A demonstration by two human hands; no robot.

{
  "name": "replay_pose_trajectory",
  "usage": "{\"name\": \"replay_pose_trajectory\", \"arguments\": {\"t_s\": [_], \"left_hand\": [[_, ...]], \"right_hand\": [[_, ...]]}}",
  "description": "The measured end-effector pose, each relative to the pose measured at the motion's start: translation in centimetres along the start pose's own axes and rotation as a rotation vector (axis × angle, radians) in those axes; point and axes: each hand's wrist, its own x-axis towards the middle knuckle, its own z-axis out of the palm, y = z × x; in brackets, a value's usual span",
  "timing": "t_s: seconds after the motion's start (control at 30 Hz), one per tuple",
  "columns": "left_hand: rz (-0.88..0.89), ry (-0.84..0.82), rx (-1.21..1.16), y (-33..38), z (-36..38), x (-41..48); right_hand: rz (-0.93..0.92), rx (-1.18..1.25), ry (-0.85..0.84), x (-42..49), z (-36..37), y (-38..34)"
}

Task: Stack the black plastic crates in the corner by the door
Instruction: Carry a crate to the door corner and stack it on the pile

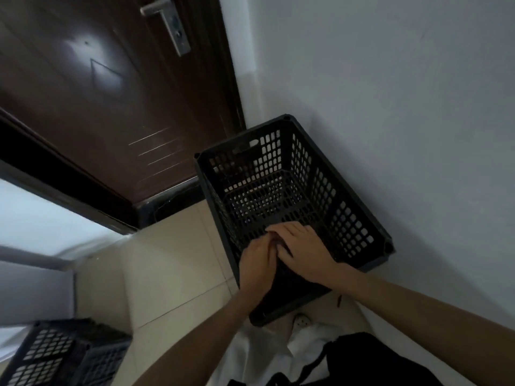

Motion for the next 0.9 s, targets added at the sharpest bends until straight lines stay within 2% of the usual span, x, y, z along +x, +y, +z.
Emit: {"name": "replay_pose_trajectory", "arguments": {"t_s": [0.13, 0.23, 0.37, 0.5, 0.6, 0.73, 0.9], "left_hand": [[-0.075, 0.14, 0.065, -5.7, -5.8, 2.6], [-0.06, 0.158, 0.124, -9.5, -9.4, 4.3], [0.06, 0.023, 0.17, -12.4, -11.2, 7.8], [0.237, -0.121, 0.225, -13.1, -10.3, 12.3], [0.343, -0.205, 0.271, -13.5, -9.0, 15.3], [0.502, -0.325, 0.401, -14.1, -7.4, 17.5], [0.668, -0.388, 0.538, -14.6, -6.6, 18.8]], "right_hand": [[0.024, 0.186, 0.012, 5.1, 3.2, -6.3], [0.114, 0.224, -0.03, 7.5, 5.7, -9.0], [0.279, 0.204, -0.023, 10.1, 7.4, -10.6], [0.497, 0.223, 0.053, 11.4, 8.5, -11.5], [0.608, 0.146, 0.081, 11.8, 9.6, -12.3], [0.648, 0.062, 0.055, 12.1, 10.1, -12.6], [0.7, -0.066, 0.004, 12.6, 9.9, -12.9]]}}
